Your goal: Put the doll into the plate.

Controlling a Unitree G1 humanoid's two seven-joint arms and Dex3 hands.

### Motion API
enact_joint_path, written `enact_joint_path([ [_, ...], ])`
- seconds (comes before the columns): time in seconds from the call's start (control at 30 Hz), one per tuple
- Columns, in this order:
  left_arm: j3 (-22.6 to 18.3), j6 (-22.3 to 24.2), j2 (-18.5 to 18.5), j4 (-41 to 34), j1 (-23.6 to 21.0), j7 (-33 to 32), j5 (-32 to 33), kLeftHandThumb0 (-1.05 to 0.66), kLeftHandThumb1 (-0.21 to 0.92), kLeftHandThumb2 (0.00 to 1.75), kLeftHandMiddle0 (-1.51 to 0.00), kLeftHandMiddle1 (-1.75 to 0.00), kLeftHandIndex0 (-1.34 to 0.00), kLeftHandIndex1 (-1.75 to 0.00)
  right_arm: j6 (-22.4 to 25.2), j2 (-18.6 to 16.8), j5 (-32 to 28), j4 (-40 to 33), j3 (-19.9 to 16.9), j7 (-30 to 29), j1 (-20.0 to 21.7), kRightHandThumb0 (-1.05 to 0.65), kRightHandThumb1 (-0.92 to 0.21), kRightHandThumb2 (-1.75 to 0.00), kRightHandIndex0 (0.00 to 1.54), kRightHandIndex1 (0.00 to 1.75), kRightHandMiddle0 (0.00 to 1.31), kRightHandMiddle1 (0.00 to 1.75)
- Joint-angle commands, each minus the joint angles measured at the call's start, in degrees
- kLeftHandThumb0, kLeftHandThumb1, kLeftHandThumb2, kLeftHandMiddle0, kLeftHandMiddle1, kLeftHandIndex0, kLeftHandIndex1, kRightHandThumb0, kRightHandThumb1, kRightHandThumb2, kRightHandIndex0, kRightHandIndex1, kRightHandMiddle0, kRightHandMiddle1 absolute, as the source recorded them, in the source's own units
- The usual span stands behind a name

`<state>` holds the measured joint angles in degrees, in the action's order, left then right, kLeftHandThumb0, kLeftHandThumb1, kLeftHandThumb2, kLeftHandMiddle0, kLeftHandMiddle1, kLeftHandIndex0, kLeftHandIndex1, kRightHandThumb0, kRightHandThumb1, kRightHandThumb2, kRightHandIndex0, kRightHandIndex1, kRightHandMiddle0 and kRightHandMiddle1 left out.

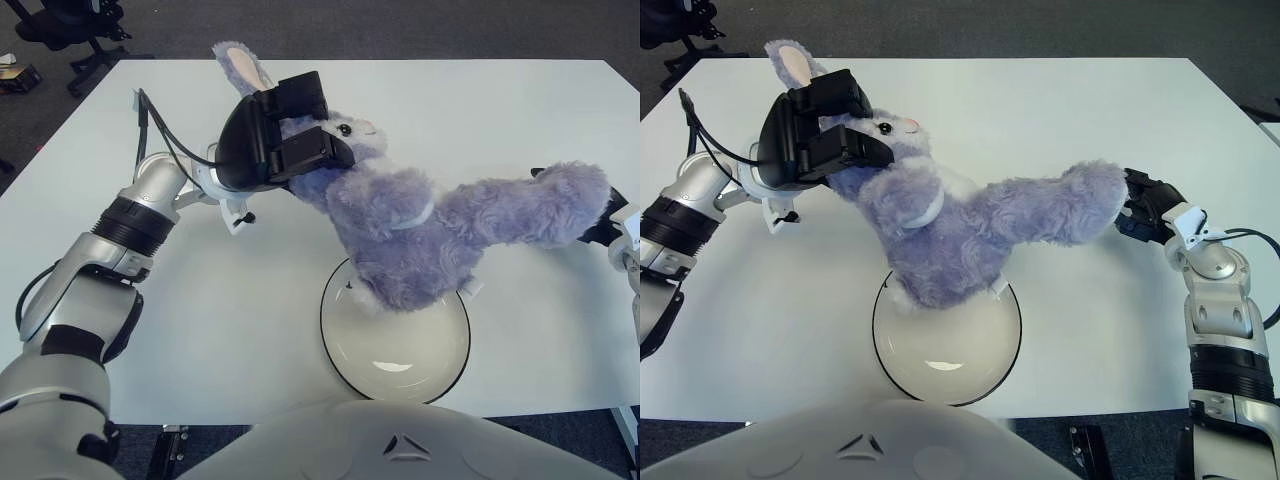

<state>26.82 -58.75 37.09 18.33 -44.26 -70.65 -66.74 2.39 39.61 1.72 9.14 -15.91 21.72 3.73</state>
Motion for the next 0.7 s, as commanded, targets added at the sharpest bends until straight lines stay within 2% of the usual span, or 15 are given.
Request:
enact_joint_path([
  [0.0, -1.2, -0.2, 0.0, 0.1, 0.3, 0.1, 0.1, -0.26, 0.92, 0.19, -0.69, -1.75, -0.60, -1.75, 0.4, 0.8, 0.6, 0.9, 0.6, 0.3, -0.1, -0.68, -0.92, -0.38, 0.45, 0.00, 0.40, 0.00],
  [0.67, -1.4, -0.3, -0.1, 0.0, 0.4, 0.2, 0.0, -0.26, 0.92, 0.19, -0.69, -1.75, -0.60, -1.75, 0.5, 0.7, 0.6, 0.9, 0.6, 0.3, -0.1, -0.68, -0.92, -0.38, 0.45, 0.00, 0.40, 0.00],
])
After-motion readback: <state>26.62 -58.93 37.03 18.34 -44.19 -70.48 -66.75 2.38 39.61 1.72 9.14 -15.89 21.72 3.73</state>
